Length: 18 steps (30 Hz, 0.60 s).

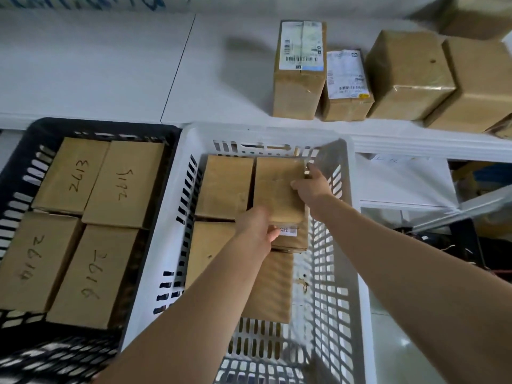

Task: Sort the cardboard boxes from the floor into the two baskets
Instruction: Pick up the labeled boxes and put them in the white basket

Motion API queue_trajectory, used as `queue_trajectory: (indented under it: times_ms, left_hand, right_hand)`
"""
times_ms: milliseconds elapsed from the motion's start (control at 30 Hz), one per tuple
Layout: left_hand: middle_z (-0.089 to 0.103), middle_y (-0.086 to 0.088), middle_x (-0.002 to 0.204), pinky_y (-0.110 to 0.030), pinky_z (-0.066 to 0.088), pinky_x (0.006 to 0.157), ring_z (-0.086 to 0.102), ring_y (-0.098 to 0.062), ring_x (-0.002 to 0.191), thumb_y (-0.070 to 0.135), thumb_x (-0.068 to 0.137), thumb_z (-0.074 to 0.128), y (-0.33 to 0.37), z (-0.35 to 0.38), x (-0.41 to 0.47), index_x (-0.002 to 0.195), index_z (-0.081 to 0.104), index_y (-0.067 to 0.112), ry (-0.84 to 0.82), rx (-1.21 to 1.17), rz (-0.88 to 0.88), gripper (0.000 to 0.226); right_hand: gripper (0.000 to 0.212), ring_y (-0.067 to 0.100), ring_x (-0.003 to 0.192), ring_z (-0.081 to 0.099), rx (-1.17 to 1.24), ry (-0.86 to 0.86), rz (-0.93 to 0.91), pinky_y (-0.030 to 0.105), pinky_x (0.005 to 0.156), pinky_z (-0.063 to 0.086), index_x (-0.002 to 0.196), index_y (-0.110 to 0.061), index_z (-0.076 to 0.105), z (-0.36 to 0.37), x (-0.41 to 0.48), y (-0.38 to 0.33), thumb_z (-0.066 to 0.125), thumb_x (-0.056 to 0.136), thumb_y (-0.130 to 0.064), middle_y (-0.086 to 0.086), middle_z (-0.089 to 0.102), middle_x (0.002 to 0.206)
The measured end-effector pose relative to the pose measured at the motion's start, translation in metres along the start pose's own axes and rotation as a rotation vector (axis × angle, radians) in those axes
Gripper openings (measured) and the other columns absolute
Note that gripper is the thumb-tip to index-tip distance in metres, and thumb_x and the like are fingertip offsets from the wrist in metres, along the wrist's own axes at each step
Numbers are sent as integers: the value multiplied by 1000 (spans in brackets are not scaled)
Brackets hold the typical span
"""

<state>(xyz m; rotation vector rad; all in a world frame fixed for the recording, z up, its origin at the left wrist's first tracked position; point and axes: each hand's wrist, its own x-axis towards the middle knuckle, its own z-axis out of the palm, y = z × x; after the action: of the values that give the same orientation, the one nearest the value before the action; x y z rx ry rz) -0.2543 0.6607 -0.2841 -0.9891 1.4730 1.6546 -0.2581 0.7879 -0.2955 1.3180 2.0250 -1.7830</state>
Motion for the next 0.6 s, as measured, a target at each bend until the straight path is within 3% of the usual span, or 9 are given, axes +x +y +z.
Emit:
queue_trajectory:
  times_ms: [100,200,267,333,400,500,600]
  left_hand:
    - [58,-16,108,-29,58,63,59,-26,89,3,86,56,2,0,-1,121,57,0,33,42,7,35]
    - [59,-18,116,-37,56,84,61,-28,101,-1,89,53,5,-1,-2,114,56,-2,7,84,-5,25]
    - [56,-17,116,-39,52,92,58,-30,111,-1,91,50,9,-3,-7,111,56,2,-1,90,0,21]
    - [54,-18,125,-41,49,98,54,-33,119,-3,92,49,12,-5,-12,103,55,6,-12,124,11,15]
    - [54,-20,128,-39,53,90,56,-31,112,4,93,51,14,-11,-21,109,56,8,-5,152,26,18]
    - [56,-18,118,-36,55,74,58,-31,105,12,93,53,19,-20,-35,110,57,11,14,151,23,17]
    - [53,-12,99,-39,55,84,57,-26,96,17,95,51,25,-25,-54,106,54,11,56,164,79,13]
  right_hand:
    - [66,7,71,48,-34,-4,5,23,68,48,151,-22,25,5,1,1,49,92,-3,3,49,134]
    - [64,5,67,46,-53,3,10,29,73,51,150,-22,27,7,0,1,48,92,-3,4,51,128]
    - [64,12,77,54,-77,-4,4,25,66,50,149,-21,29,9,-4,1,47,91,-1,6,52,129]
    - [63,21,95,58,-95,-17,-2,28,71,53,148,-20,32,9,-9,1,47,90,-1,7,55,129]
    - [58,23,98,59,-101,-9,-7,31,78,52,146,-19,35,5,-16,-1,47,91,-3,5,58,117]
    - [55,24,106,60,-92,14,-53,24,73,45,147,-16,32,-4,-32,-10,47,95,-9,2,54,108]
    - [54,24,119,56,-45,13,-131,18,66,49,148,-14,32,-12,-51,-23,47,97,-13,4,58,121]
